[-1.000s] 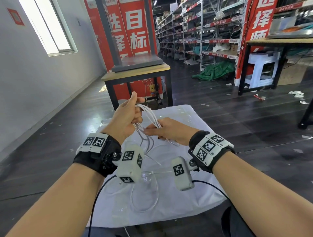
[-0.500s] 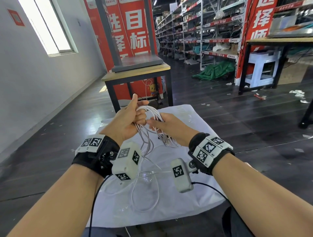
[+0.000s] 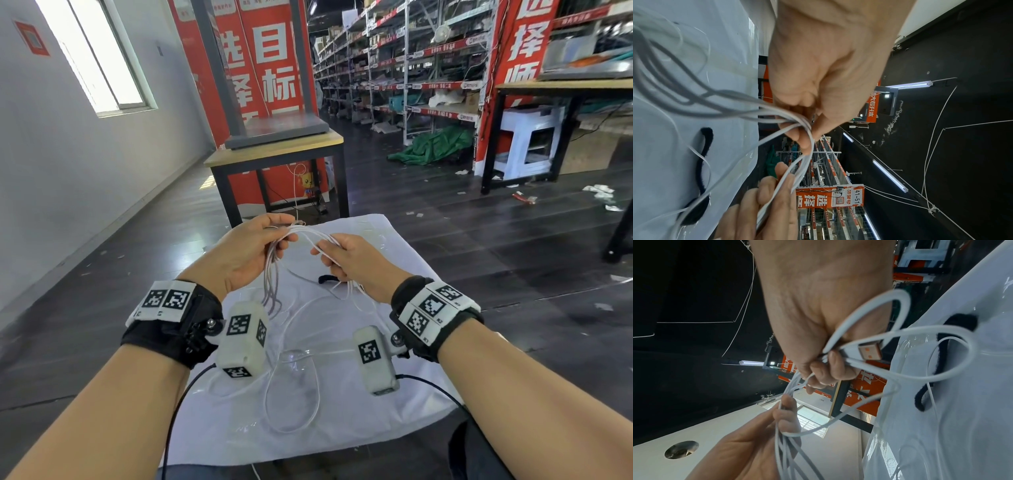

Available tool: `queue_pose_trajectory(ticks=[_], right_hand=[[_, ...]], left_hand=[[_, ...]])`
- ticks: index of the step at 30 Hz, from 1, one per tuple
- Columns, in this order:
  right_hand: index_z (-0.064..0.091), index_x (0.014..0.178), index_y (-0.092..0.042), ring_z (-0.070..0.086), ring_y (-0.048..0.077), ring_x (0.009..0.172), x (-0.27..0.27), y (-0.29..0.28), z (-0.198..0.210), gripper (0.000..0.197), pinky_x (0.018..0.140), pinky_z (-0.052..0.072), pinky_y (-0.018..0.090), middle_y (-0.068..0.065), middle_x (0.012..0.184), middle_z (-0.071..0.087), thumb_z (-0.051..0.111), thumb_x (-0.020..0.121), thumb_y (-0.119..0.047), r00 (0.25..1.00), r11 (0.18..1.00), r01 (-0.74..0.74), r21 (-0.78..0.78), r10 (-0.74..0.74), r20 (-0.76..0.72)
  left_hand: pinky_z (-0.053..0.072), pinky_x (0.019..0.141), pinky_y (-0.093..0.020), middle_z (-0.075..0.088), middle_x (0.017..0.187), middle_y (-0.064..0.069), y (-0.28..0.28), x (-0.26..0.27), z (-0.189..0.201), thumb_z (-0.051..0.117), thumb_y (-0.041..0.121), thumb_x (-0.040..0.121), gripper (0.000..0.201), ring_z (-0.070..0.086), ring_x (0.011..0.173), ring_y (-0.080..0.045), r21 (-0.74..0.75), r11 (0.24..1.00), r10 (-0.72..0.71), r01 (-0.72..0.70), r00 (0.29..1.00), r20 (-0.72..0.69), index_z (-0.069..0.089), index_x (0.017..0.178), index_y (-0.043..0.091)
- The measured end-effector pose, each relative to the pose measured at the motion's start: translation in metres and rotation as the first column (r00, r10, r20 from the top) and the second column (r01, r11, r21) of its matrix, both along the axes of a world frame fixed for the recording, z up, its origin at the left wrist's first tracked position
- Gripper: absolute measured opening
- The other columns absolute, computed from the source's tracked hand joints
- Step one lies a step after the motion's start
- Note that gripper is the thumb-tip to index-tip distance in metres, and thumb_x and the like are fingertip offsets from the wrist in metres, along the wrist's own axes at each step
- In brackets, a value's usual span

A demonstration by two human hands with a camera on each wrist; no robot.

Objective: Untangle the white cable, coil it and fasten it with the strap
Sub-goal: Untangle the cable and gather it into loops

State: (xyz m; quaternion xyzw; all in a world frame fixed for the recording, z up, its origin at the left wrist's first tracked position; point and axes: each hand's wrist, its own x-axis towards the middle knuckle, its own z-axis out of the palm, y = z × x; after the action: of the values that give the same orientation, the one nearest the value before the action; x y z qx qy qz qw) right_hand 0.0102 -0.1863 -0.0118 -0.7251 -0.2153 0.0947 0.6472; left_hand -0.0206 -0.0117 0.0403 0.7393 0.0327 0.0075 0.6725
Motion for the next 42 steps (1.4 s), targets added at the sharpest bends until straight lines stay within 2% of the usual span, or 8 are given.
queue_pose_trajectory(ticks=[12, 16, 20, 24, 28, 34, 38, 42], right_hand=[[0.059, 0.097, -0.005, 0.029, 0.003, 0.043, 0.002, 0.000, -0.003, 0.024, 0.043, 0.027, 0.012, 0.000, 0.063, 0.035, 0.041, 0.102, -0.019, 0.996, 0.996, 0.084, 0.028, -0.083, -0.028], [0.057, 0.097, -0.008, 0.029, 0.007, 0.050, -0.003, 0.002, -0.004, 0.025, 0.045, 0.027, 0.014, -0.001, 0.065, 0.035, 0.042, 0.101, -0.027, 0.999, 0.999, 0.022, 0.023, -0.021, -0.050], [0.050, 0.088, -0.012, 0.032, 0.009, 0.054, -0.005, 0.006, -0.003, 0.024, 0.052, 0.031, 0.020, -0.002, 0.065, 0.037, 0.059, 0.093, -0.033, 0.993, 0.992, -0.116, -0.041, 0.116, 0.004], [0.060, 0.097, -0.003, 0.046, 0.016, 0.063, -0.001, 0.009, -0.003, 0.026, 0.060, 0.039, 0.029, 0.004, 0.071, 0.053, 0.068, 0.087, -0.026, 0.989, 0.990, -0.124, -0.074, 0.129, 0.066], [0.061, 0.093, -0.008, 0.050, 0.015, 0.065, 0.002, 0.006, -0.004, 0.012, 0.066, 0.043, 0.031, 0.005, 0.073, 0.056, 0.069, 0.084, -0.011, 0.990, 0.986, -0.123, -0.113, 0.130, 0.058], [0.057, 0.091, -0.009, 0.047, 0.010, 0.057, -0.001, 0.002, -0.002, 0.008, 0.056, 0.038, 0.020, 0.005, 0.072, 0.054, 0.062, 0.087, -0.004, 0.991, 0.981, -0.125, -0.150, 0.129, 0.019], [0.053, 0.078, -0.013, 0.040, 0.014, 0.062, 0.002, 0.000, -0.005, 0.015, 0.058, 0.035, 0.021, 0.004, 0.071, 0.047, 0.053, 0.094, -0.015, 0.997, 0.979, -0.072, -0.191, 0.074, 0.006], [0.060, 0.098, -0.003, 0.041, 0.017, 0.069, -0.001, 0.003, -0.006, 0.036, 0.064, 0.037, 0.025, 0.007, 0.078, 0.047, 0.060, 0.091, -0.038, 0.992, 0.977, -0.123, -0.176, 0.123, -0.006]], left_hand=[[0.054, 0.077, -0.027, 0.067, 0.074, -0.001, 0.002, -0.007, -0.007, 0.056, 0.011, 0.093, 0.021, 0.061, 0.068, -0.008, -0.015, 0.988, -0.156, 0.155, 0.976, -0.155, 0.067, 0.109, 0.004], [0.058, 0.068, -0.025, 0.063, 0.074, -0.004, -0.003, -0.006, -0.010, 0.051, 0.004, 0.095, 0.018, 0.060, 0.063, -0.008, -0.118, 0.990, -0.090, 0.078, 0.990, -0.108, 0.063, 0.108, 0.000], [0.053, 0.066, -0.023, 0.057, 0.075, -0.003, -0.017, -0.003, -0.013, 0.044, 0.003, 0.099, 0.020, 0.055, 0.065, -0.007, -0.240, 0.971, -0.010, -0.009, 0.997, -0.078, 0.060, 0.109, 0.000], [0.055, 0.068, -0.021, 0.067, 0.085, -0.005, -0.023, -0.001, -0.008, 0.044, 0.002, 0.099, 0.022, 0.062, 0.071, -0.006, -0.307, 0.952, -0.008, -0.013, 0.998, -0.069, 0.060, 0.113, 0.002], [0.058, 0.070, -0.025, 0.069, 0.098, -0.010, -0.021, 0.000, -0.006, 0.047, -0.001, 0.096, 0.029, 0.067, 0.079, -0.011, -0.366, 0.930, -0.007, -0.027, 0.996, -0.091, 0.057, 0.123, 0.005], [0.059, 0.069, -0.029, 0.070, 0.092, -0.009, -0.021, -0.003, -0.009, 0.050, -0.010, 0.091, 0.036, 0.068, 0.080, -0.014, -0.306, 0.952, 0.001, -0.028, 0.996, -0.087, 0.054, 0.121, 0.010], [0.056, 0.066, -0.025, 0.069, 0.089, -0.007, -0.021, -0.003, -0.010, 0.045, -0.008, 0.094, 0.036, 0.066, 0.076, -0.011, -0.200, 0.979, 0.029, -0.038, 0.998, -0.047, 0.056, 0.124, 0.009], [0.053, 0.071, -0.024, 0.059, 0.090, -0.011, -0.030, -0.001, -0.007, 0.037, -0.009, 0.097, 0.034, 0.057, 0.071, -0.010, -0.265, 0.964, 0.035, -0.034, 0.999, 0.002, 0.056, 0.122, 0.006]])
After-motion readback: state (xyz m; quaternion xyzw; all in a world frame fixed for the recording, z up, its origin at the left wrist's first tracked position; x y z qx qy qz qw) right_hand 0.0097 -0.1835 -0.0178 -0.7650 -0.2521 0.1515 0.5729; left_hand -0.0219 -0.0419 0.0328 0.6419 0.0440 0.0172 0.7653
